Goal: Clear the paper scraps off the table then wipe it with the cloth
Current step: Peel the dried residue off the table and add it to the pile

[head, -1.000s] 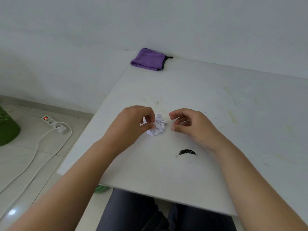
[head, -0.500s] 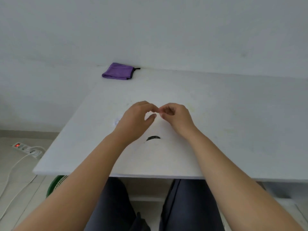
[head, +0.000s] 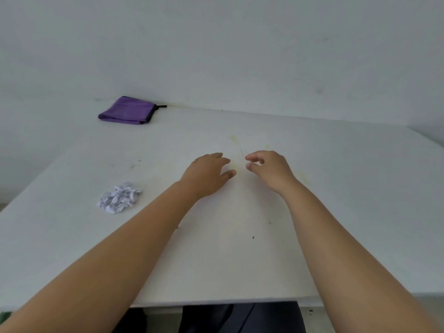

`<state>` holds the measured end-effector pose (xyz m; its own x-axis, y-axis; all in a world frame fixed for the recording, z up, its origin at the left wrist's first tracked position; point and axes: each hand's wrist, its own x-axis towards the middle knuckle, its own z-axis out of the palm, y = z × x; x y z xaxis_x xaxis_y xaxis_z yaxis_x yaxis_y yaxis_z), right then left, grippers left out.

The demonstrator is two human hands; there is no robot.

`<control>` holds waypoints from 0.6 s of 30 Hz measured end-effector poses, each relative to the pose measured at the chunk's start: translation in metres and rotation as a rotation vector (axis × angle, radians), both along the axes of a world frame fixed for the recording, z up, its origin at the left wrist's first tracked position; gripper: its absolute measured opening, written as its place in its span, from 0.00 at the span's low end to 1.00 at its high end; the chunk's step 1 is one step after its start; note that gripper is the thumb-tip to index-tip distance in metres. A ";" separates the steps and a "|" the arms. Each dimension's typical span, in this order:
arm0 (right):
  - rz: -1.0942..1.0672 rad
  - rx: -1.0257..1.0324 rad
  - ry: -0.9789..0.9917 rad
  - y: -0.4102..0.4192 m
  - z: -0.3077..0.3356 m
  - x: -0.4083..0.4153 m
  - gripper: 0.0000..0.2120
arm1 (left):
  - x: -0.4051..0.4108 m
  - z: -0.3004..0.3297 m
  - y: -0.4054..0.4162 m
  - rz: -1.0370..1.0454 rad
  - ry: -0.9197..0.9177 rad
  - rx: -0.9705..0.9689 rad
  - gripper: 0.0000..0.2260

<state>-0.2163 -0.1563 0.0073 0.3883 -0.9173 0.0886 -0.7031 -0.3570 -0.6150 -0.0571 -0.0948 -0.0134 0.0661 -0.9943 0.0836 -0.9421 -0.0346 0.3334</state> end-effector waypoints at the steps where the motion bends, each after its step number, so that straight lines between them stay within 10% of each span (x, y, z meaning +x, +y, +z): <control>1: 0.027 -0.005 0.059 -0.008 -0.001 0.005 0.14 | 0.001 -0.002 -0.003 0.004 0.008 -0.019 0.19; 7: 0.084 -0.126 0.351 -0.032 -0.008 0.028 0.12 | 0.010 -0.005 -0.005 -0.018 -0.031 -0.056 0.16; 18: 0.022 -0.250 0.322 -0.026 -0.024 0.022 0.12 | 0.009 -0.008 -0.001 -0.060 -0.089 0.083 0.22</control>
